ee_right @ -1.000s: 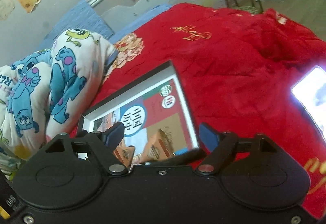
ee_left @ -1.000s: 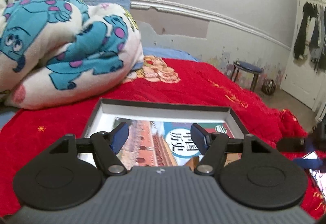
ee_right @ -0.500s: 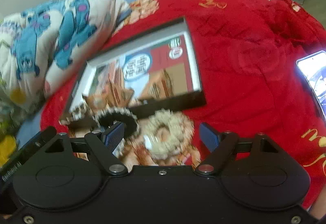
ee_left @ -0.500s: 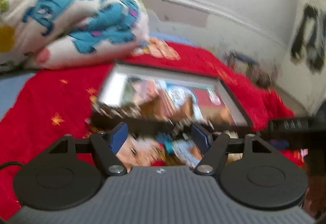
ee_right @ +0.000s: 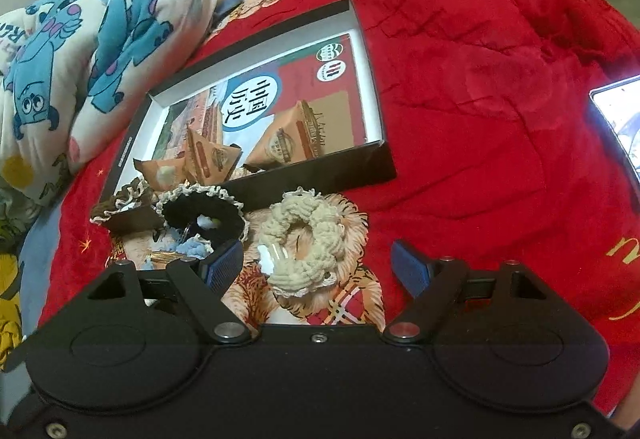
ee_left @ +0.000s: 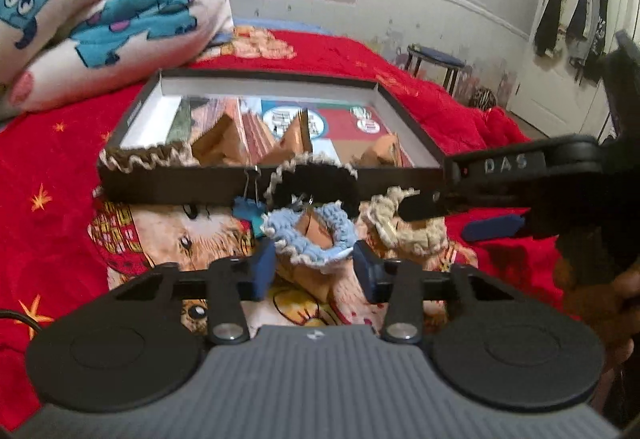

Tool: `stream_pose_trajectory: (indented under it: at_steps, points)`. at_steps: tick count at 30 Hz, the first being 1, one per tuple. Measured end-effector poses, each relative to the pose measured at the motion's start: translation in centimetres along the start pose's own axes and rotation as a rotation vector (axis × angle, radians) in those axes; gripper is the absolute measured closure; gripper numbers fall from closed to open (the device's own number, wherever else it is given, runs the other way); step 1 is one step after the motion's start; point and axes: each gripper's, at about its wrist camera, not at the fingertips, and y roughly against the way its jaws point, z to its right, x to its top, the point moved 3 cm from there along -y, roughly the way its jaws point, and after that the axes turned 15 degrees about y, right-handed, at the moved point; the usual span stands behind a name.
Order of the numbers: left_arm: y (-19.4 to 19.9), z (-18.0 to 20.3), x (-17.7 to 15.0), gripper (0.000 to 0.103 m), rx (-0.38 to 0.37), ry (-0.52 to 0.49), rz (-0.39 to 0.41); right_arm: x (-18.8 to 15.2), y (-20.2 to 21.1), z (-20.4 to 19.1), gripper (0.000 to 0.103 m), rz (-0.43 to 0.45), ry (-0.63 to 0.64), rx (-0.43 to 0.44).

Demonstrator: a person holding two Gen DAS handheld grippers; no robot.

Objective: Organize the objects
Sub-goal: 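Move both grippers back to the pile of hair ties and cords, then grasp a blue hair tie with the left gripper while the right grasps the cream scrunchie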

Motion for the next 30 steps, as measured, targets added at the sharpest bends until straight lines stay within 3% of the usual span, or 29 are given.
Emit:
stream_pose_trajectory:
  at_steps: [2,7,8,9,15,23,30]
  points:
    - [-0.1,-0.1,0.0,0.079,-0.02,0.021,-0.015,0.0,-0.1,0.0,0.023,0.0,0.001,-0.005]
    - [0.7,0.5,-0.2,0.087,-0.031,-0.013,0.018,0.1,-0.4,-0.1,0.023,-0.008,0.006,-0.014]
    - [0.7,0.5,-0.2,0.097,-0.035,-0.013,0.017,0.2,-0.4,-0.2,0.023,-0.009,0.008,-0.015]
    - [0.8,0.6,-0.2,0.099,-0.035,-0.015,0.015,0.2,-0.5,-0.3,0.023,-0.009,0.011,-0.016]
    - [1.2,0.8,-0.1,0.1,-0.041,-0.022,0.035,0.2,-1.0,-0.3,0.024,-0.04,0.033,-0.021]
    - [2.3,1.5,-0.1,0.101,-0.063,-0.06,0.103,0.2,-1.1,-0.6,0.039,-0.06,0.08,-0.072]
    - [2.0,1.8,-0.5,0.098,-0.046,-0.091,0.094,0.2,-1.0,-0.1,0.05,-0.062,0.063,-0.081]
